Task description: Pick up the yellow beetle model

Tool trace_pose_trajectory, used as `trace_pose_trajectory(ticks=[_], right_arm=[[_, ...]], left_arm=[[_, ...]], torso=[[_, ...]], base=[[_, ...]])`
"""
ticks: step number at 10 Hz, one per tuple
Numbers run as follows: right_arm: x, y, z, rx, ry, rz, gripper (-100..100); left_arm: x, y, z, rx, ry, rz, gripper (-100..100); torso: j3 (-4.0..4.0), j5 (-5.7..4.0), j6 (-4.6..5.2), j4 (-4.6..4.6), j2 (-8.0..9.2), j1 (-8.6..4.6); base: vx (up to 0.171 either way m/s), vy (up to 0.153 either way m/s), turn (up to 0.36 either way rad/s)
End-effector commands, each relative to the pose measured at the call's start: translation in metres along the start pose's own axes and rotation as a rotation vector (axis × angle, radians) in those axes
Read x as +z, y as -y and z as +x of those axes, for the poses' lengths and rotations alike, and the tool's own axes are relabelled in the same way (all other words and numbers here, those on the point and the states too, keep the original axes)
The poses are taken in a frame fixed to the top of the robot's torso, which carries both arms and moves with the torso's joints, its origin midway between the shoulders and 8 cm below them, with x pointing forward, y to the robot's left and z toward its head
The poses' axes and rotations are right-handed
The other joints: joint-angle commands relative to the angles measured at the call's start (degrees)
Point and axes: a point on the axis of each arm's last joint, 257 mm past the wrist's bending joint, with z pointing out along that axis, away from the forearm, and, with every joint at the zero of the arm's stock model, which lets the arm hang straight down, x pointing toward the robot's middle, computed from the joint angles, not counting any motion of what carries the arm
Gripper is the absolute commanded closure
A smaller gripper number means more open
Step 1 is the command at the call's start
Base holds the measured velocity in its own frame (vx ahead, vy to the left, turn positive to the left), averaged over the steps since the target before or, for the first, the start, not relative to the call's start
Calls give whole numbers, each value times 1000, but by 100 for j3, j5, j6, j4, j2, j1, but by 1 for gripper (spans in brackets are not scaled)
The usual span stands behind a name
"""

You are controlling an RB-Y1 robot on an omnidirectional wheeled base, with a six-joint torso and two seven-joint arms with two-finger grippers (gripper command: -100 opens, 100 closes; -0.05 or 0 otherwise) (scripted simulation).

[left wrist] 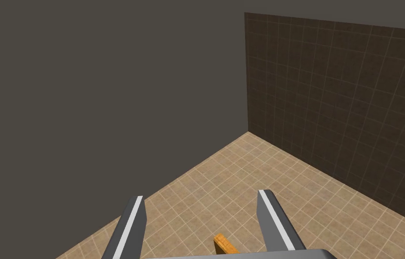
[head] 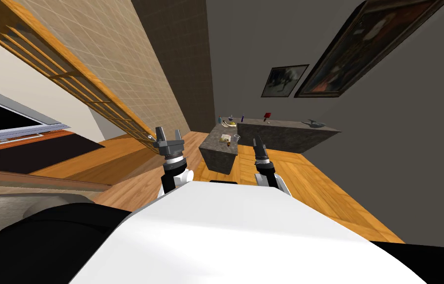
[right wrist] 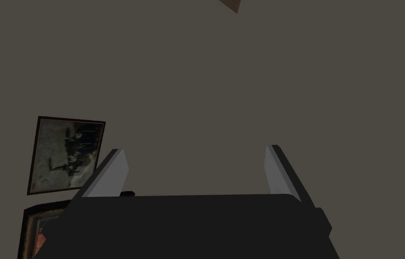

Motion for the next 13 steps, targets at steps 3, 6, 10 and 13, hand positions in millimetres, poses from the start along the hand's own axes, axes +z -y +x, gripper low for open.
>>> trace_pose_trajectory(ticks=[3,6,10,13], right_arm=[[6,3,19,-74,-78,-29,-100],[16,9,43,-158,-171,-72,-100],[23,18,71,-271,-278,-121,-100],[25,25,89,-362,-348,-152,-100]], left_arm=[[0,0,0,0,0,0,0],[0,0,0,0,0,0,0],[0,0,0,0,0,0,0],[0,0,0,0,0,0,0]], torso=[[-1,1,0,0,-1,2],[-1,1,3,0,-2,8],[-1,0,3,0,-2,4],[2,0,1,1,4,-1]], base=[[-57,-61,68],[-64,-56,92],[-69,-66,104],[-77,-67,95]])
